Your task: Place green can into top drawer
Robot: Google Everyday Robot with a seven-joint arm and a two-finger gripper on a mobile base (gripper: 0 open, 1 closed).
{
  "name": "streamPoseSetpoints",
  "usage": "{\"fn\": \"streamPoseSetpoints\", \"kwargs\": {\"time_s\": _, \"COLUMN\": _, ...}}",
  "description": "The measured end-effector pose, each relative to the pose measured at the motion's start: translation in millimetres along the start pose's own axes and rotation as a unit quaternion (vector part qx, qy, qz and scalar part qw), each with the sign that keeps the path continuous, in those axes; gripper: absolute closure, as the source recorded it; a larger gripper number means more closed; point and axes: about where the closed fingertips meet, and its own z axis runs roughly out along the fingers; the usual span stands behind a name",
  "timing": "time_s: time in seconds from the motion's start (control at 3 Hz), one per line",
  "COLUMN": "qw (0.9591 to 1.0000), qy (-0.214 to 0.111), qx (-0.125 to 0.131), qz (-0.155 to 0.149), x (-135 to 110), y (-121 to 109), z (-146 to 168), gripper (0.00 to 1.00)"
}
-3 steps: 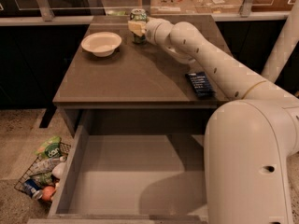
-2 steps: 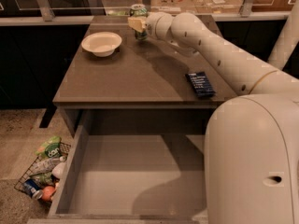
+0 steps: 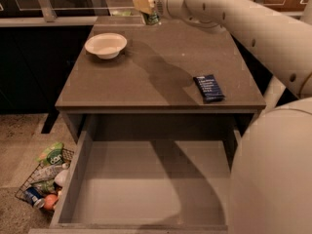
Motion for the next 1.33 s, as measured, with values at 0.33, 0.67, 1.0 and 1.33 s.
{"fn": "streamPoseSetpoints", "kwargs": {"time_s": 0.33, "qw": 0.9996, "qy": -0.007, "qx": 0.014, "qz": -0.023, "x": -32, "y": 8, "z": -47, "gripper": 1.00}}
{"fn": "streamPoseSetpoints", "kwargs": {"time_s": 0.67, "qw": 0.9988, "qy": -0.018, "qx": 0.035, "qz": -0.030, "x": -51, "y": 11, "z": -96, "gripper": 1.00}}
{"fn": "streamPoseSetpoints", "kwargs": {"time_s": 1.0, "qw": 0.9983, "qy": -0.015, "qx": 0.049, "qz": -0.026, "x": -59, "y": 13, "z": -151, "gripper": 1.00}}
{"fn": "streamPoseSetpoints", "kwargs": {"time_s": 1.33, "qw": 0.9983, "qy": -0.015, "qx": 0.049, "qz": -0.026, "x": -59, "y": 13, "z": -151, "gripper": 1.00}}
